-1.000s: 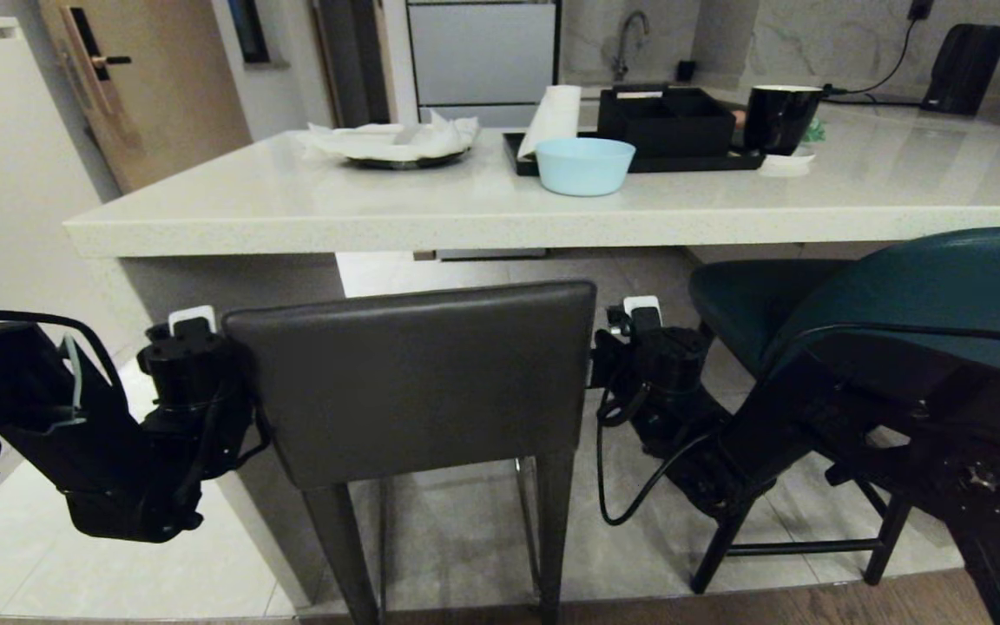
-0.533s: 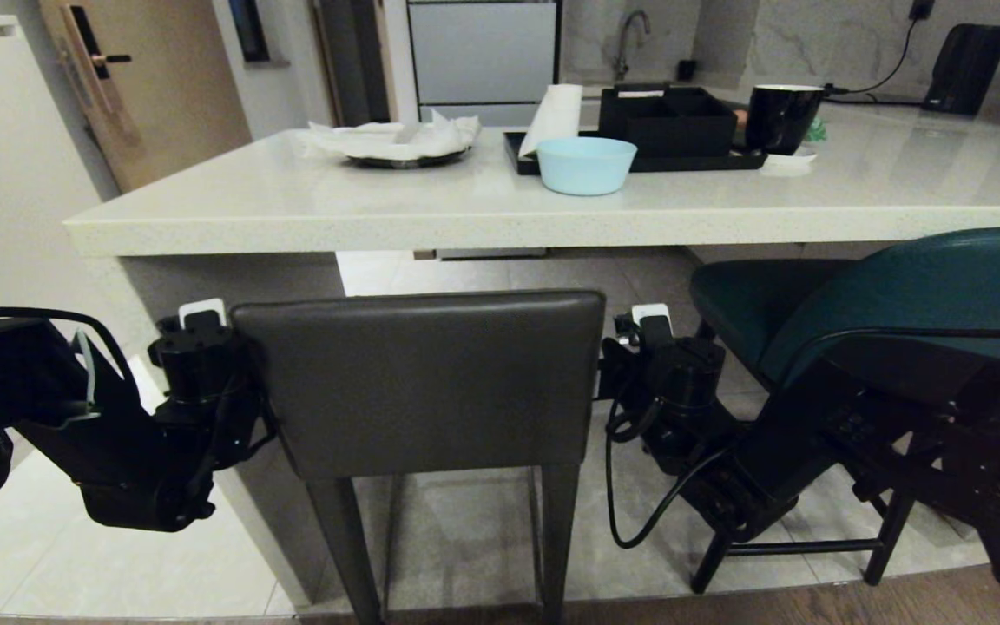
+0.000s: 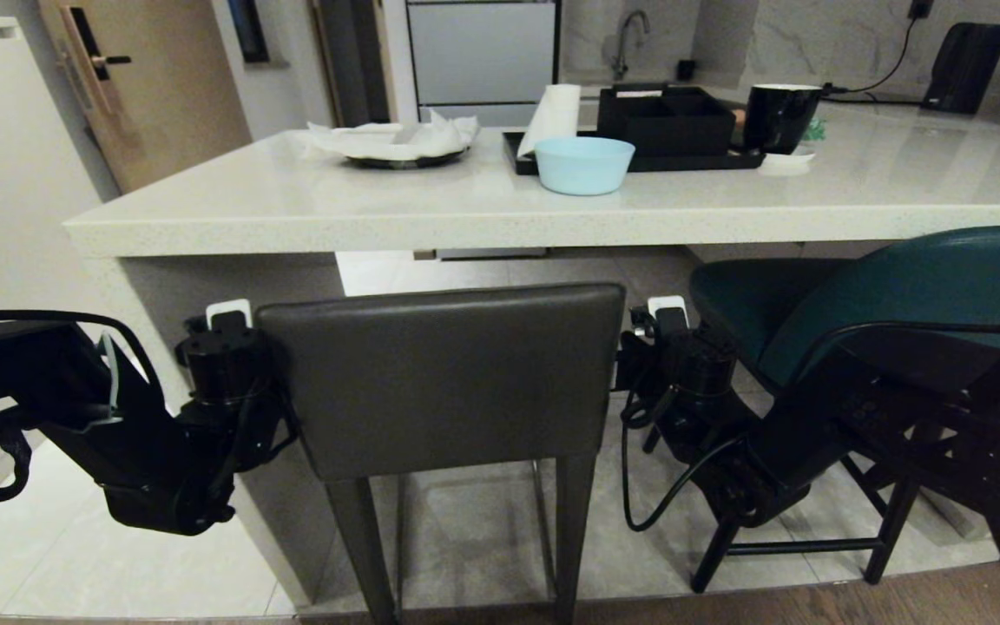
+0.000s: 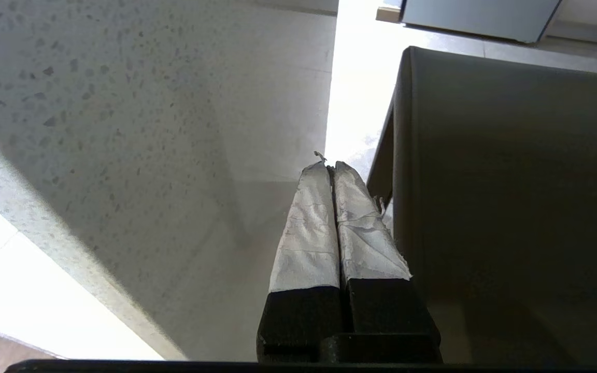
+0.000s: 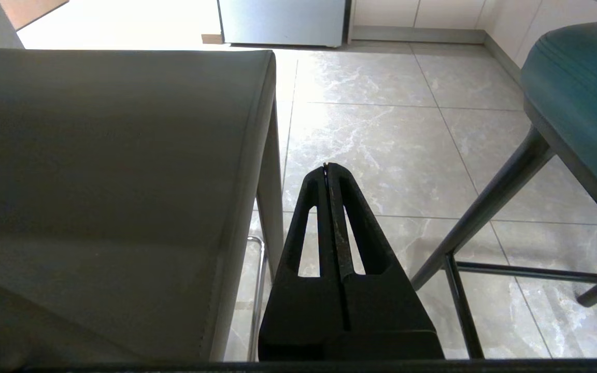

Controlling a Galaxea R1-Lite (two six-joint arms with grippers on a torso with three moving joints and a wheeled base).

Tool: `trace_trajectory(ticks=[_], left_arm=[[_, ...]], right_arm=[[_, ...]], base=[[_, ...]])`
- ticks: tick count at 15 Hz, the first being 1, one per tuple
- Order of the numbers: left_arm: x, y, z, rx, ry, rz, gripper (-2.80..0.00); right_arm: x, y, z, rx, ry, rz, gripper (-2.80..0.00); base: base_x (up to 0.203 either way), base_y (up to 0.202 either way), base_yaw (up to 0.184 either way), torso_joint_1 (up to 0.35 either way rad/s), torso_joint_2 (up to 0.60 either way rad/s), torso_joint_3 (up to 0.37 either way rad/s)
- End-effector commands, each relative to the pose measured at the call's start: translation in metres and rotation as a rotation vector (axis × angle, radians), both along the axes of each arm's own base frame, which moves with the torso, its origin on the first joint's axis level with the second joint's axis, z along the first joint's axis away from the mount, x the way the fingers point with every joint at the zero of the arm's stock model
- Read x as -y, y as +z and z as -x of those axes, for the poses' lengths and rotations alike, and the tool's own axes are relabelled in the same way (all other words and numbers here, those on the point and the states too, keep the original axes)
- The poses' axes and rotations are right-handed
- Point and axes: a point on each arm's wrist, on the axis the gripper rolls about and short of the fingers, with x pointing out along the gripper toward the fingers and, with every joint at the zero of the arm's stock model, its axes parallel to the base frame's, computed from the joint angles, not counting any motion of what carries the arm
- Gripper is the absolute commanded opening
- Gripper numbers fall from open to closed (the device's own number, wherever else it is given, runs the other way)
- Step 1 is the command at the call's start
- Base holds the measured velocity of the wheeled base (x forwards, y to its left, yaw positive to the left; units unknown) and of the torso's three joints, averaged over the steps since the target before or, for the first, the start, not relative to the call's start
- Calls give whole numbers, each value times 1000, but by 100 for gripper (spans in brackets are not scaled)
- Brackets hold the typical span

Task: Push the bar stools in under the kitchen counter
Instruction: Push the gray chair back under the dining table

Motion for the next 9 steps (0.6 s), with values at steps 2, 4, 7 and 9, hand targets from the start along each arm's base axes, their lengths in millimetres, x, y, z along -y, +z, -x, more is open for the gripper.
trace_trajectory(ticks=[2,4,7,9], left_arm=[[3,-2,-5,7,3,0,-280],[5,-7,-6,-7,0,-3,-280],[1,7,0,24,5,9,-280],[-10,20,4,53,26,17,-280]], right_arm=[[-2,6,8,11,13,-7,-280],[-1,7,9,11,12,-7,-280],[3,9,7,16,1,-10,-280],[7,10,9,10,-7,-8,-280]], base=[[0,0,0,0,0,0],[0,0,0,0,0,0],[0,0,0,0,0,0],[0,0,0,0,0,0]])
